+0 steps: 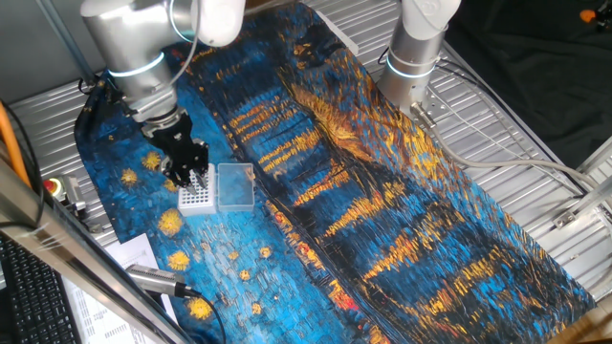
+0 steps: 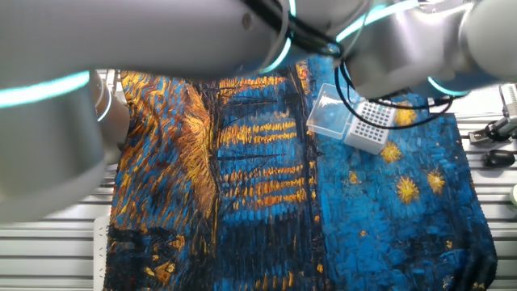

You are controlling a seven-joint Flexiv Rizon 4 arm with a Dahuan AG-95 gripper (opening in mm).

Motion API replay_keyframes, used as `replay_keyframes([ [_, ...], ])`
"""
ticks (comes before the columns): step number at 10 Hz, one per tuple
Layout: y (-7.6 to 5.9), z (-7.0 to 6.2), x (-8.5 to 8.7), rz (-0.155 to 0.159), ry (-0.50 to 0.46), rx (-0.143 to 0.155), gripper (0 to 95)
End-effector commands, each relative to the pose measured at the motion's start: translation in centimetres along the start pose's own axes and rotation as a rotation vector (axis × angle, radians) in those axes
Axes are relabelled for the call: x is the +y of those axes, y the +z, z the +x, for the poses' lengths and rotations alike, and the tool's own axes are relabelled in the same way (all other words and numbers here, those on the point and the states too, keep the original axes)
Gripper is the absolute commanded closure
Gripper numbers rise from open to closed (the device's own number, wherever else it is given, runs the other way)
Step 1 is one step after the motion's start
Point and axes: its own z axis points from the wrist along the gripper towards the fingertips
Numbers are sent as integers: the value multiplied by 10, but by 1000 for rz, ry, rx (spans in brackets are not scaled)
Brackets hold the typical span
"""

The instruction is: Insert a medium pipette tip into the holder for medium pipette tips

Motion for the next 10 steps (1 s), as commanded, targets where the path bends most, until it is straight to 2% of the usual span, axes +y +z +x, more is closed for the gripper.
replay_keyframes([
  [1, 7, -4, -4, -22, 143, 82, 760],
  [3, 10, -13, -8, -27, 378, 219, 760],
  [4, 7, -15, -7, -18, 511, 278, 760],
  [5, 6, -16, -7, -5, 622, 334, 760],
  [6, 5, -17, -6, 10, 700, 375, 760],
  [7, 4, -18, -6, 26, 795, 396, 760],
  [8, 0, -23, -5, 46, 916, 399, 760],
  [9, -3, -25, -4, 54, 961, 410, 760],
  [10, -7, -29, -2, 84, 1077, 421, 950],
])
